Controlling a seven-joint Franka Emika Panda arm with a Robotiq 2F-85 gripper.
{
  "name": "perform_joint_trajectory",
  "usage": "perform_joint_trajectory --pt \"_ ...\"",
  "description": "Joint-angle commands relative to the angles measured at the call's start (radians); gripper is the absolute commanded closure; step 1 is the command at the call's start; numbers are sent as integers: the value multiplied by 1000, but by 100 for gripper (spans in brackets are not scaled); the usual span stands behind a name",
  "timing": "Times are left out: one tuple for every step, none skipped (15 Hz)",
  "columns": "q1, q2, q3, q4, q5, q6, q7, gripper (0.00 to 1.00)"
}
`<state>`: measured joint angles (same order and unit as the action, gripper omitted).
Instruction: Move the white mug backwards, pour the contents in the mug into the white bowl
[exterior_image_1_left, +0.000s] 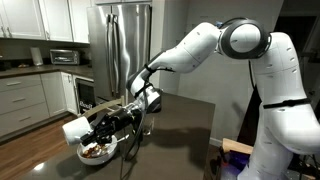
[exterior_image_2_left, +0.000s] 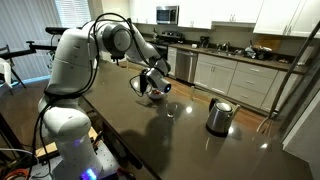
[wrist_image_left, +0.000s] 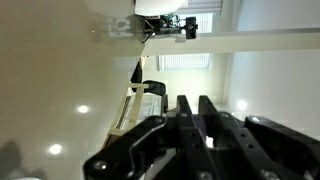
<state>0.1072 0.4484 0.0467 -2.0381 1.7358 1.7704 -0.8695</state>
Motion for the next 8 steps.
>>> perform_joint_trajectory --pt "-9 -20 10 -35 65 -33 -31 92" --pt "-13 -22 11 -43 87 -47 -35 92" --pt "-13 -22 11 -50 103 -54 -39 92" --pt "-13 -24 11 -57 120 -61 -41 92" --pt "-13 -24 11 -63 136 -72 -46 92" --pt "-12 -26 10 -69 149 -79 -48 92" --pt "-12 -26 10 -74 163 -91 -51 92" --pt "-11 -28 8 -79 172 -99 -53 92"
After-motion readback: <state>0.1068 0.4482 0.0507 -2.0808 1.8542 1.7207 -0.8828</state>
